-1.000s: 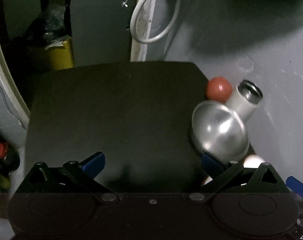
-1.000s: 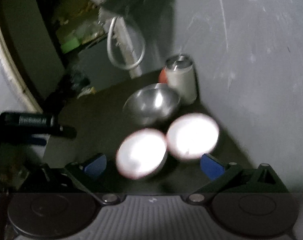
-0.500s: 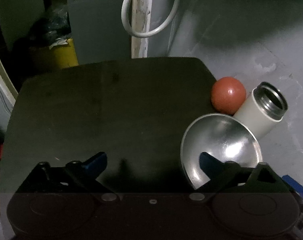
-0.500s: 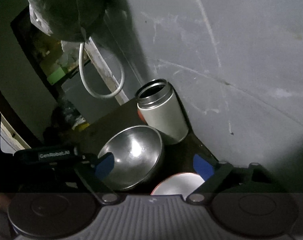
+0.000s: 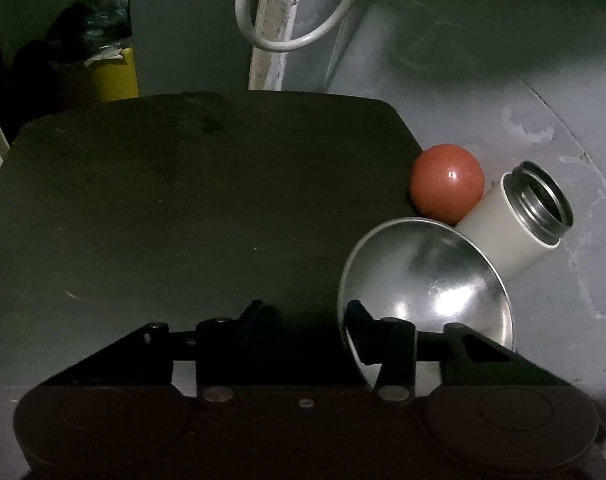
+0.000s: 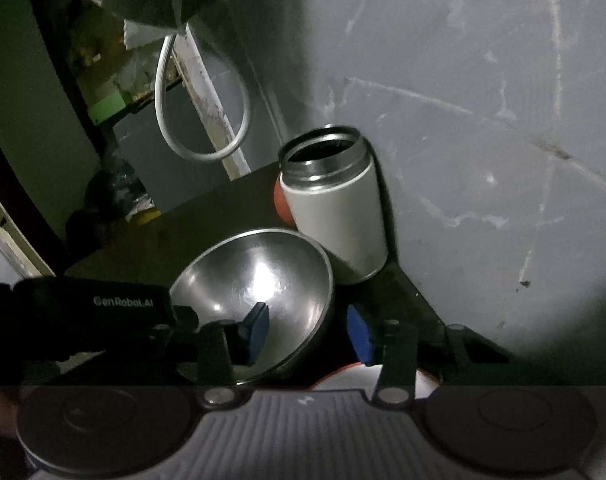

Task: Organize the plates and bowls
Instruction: 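Close the left gripper on the steel bowl rim, then lift the steel bowl with the left gripper and carry it beside the plate stack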

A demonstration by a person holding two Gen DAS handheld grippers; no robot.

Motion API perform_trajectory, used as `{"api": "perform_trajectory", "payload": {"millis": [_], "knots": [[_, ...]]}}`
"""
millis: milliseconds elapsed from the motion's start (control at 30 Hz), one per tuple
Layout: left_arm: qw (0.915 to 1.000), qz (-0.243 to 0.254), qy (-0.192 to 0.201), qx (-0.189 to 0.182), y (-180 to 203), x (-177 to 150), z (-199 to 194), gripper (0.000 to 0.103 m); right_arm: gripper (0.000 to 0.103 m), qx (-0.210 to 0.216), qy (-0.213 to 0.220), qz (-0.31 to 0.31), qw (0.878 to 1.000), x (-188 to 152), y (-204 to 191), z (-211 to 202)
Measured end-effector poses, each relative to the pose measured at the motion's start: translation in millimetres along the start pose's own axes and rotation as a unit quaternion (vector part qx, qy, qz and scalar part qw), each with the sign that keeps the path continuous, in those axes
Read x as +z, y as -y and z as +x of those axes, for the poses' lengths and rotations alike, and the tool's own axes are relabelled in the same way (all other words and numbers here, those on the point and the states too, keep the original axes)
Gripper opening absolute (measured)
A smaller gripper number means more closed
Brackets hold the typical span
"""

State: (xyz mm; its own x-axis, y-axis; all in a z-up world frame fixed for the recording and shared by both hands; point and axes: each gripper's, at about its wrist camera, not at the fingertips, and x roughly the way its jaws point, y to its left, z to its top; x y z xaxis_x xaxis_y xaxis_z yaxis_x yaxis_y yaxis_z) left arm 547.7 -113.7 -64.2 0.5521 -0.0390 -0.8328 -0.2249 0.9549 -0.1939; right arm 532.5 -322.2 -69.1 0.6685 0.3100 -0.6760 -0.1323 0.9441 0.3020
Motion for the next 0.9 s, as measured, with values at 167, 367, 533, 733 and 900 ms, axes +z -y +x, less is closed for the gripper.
{"api": "perform_trajectory", "payload": {"millis": [167,367,533,733,900], "knots": [[0.9999,0.007,-0.008,-0.012,5.2,1.9,2.7,0.032,0.043,0.007,-0.010,-0.003,1.000,-2.5,0.3,0.9],[0.9982,0.055,0.002,-0.025,15.8,-0.4,-2.8,0.028,0.037,0.010,-0.014,-0.012,1.000,-4.9,-0.9,-1.1],[0.9967,0.075,0.008,-0.030,11.5,-3.4,-7.7,0.028,0.034,0.014,-0.007,-0.035,0.999,-7.0,-7.9,-5.1],[0.9962,0.066,0.033,-0.046,-1.7,-5.8,-23.6,0.027,0.034,0.022,0.007,-0.046,0.999,-8.1,-14.4,-14.4],[0.9947,0.057,0.060,-0.061,-11.7,-6.1,-49.3,0.027,0.034,0.029,0.023,-0.060,0.998,-7.4,-26.8,-30.4]]}}
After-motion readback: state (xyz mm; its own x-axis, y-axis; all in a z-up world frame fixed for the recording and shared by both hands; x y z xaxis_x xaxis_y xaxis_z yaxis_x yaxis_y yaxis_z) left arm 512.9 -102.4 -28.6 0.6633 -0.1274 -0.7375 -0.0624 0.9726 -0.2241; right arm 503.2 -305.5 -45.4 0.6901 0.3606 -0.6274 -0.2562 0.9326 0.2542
